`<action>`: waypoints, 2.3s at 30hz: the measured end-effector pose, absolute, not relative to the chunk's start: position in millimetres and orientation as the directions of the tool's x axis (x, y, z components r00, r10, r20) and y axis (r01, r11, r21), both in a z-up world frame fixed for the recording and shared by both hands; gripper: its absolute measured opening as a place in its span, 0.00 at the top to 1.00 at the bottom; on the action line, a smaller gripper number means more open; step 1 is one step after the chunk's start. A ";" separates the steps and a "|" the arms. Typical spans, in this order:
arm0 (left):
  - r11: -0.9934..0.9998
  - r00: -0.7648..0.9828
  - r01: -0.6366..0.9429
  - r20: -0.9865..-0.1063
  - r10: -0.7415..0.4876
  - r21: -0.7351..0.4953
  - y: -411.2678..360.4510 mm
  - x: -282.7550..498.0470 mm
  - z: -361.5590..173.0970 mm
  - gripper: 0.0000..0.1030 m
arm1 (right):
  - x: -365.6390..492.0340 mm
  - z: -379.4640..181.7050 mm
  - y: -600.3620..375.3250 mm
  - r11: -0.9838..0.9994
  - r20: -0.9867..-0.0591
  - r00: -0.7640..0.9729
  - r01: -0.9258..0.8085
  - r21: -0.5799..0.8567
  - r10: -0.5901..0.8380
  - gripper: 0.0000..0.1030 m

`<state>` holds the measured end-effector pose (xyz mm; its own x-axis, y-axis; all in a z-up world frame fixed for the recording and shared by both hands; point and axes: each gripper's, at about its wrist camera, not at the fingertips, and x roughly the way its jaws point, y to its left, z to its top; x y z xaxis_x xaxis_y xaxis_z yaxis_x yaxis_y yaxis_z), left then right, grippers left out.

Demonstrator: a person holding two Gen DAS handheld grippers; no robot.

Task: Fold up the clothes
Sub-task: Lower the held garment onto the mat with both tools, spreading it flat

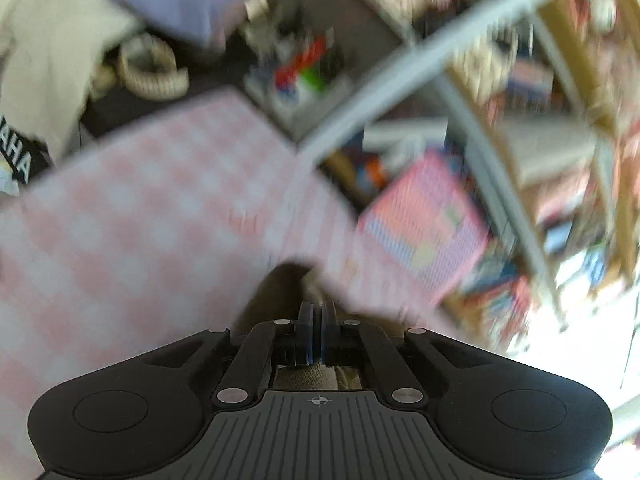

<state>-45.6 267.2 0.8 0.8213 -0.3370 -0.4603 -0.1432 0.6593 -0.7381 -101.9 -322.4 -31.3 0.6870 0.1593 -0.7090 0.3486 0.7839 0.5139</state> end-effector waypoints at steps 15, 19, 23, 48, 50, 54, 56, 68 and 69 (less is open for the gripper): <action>0.667 0.922 0.275 -0.008 -0.388 -0.692 203.2 37.7 203.9 0.98 | -68.6 175.9 -387.3 0.794 -0.112 0.993 0.046 0.606 0.028 0.96; 0.652 0.916 0.346 0.091 -0.391 -0.675 219.6 -5.2 209.9 0.98 | -112.6 196.4 -400.6 0.799 0.000 0.999 -0.028 0.601 0.035 0.96; 0.687 0.919 0.127 -0.176 -0.352 -0.715 235.0 -23.8 122.7 0.98 | -117.0 123.2 -382.4 0.811 -0.247 0.966 0.087 0.579 0.073 0.96; 0.795 0.692 -0.255 -0.678 -0.247 -0.550 238.2 -55.9 -62.8 0.67 | -120.5 -61.6 -336.4 0.813 -0.785 0.619 0.457 0.361 0.001 0.88; 0.797 0.684 -0.258 -0.686 -0.249 -0.546 233.3 -53.4 -68.7 0.67 | -118.8 -61.3 -335.4 0.817 -0.786 0.619 0.456 0.353 -0.006 0.88; 0.796 0.669 -0.281 -0.704 -0.237 -0.535 227.8 -44.3 -79.4 0.72 | -115.4 -61.9 -332.9 0.824 -0.786 0.618 0.452 0.342 -0.013 0.93; 0.793 0.665 -0.292 -0.709 -0.234 -0.535 225.9 -41.9 -83.4 0.94 | -114.8 -61.8 -331.6 0.828 -0.783 0.622 0.446 0.341 -0.013 0.94; 0.836 0.738 -0.197 -0.638 -0.217 -0.513 248.4 -76.7 -35.2 0.98 | -147.7 -40.1 -324.6 0.765 -0.771 0.633 0.461 0.450 0.072 0.95; 0.846 0.724 -0.203 -0.658 -0.209 -0.493 248.9 -78.9 -41.0 0.98 | -149.7 -48.6 -322.8 0.762 -0.793 0.605 0.483 0.432 0.066 0.95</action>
<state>-78.9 248.9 -41.0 0.7238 -0.2094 -0.6575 -0.2034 0.8458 -0.4932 -149.7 -322.8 -48.6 0.6052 0.0660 -0.7933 0.4831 0.7616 0.4319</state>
